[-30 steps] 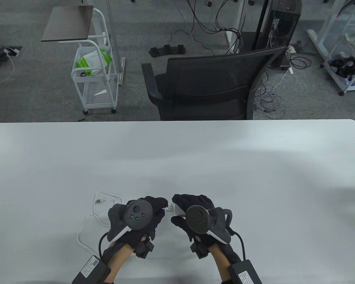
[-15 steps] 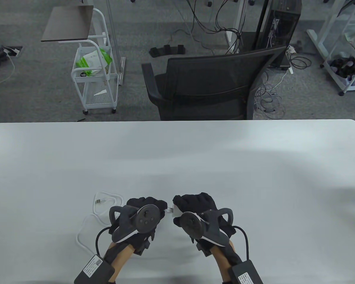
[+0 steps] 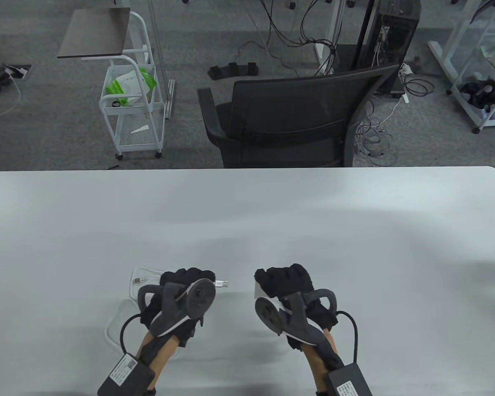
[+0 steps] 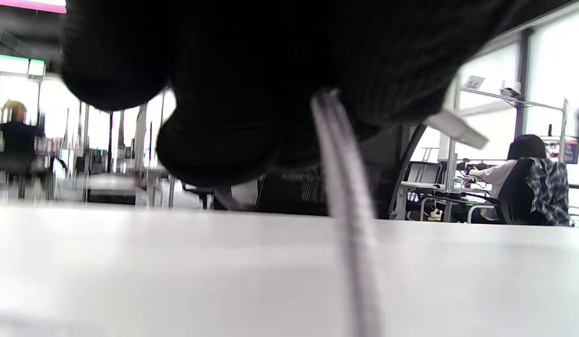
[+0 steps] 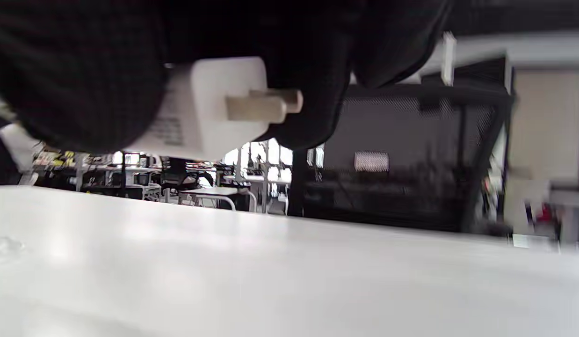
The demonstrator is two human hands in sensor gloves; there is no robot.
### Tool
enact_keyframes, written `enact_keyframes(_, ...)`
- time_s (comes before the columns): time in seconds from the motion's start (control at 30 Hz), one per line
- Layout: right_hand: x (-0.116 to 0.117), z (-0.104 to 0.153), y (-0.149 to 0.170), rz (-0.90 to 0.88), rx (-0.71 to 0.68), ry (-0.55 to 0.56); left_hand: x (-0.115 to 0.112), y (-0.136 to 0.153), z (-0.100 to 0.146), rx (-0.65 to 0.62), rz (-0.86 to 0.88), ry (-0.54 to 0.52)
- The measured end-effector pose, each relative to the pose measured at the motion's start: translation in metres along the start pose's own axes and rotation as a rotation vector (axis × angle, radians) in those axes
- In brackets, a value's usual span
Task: Remove USB cable from charger head with left hand
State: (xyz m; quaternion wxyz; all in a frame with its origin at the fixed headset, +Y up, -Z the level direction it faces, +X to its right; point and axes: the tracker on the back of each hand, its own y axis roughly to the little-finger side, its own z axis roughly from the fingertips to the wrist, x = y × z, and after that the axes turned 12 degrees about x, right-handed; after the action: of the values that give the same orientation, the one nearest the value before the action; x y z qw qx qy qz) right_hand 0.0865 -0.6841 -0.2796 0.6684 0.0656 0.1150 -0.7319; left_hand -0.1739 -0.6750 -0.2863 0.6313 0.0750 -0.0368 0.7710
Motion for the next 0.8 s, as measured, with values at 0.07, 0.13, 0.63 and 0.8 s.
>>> enact_keyframes(0.07, 0.002, -0.003, 0.008, -0.026, 0.045, -0.004, -0.004, 0.012, -0.003, 0.035, 0.074, 0.018)
enact_keyframes(0.13, 0.003, -0.002, 0.005, 0.007, 0.029, 0.001, -0.007, 0.014, -0.005, 0.039, 0.052, 0.038)
enact_keyframes(0.63, 0.006, -0.003, 0.006, 0.06, 0.051, 0.019, -0.013, -0.002, 0.0, -0.022, 0.049, 0.055)
enact_keyframes(0.8, 0.024, -0.013, 0.029, 0.098, 0.179, -0.071, -0.017, -0.007, 0.001, -0.041, 0.024, 0.084)
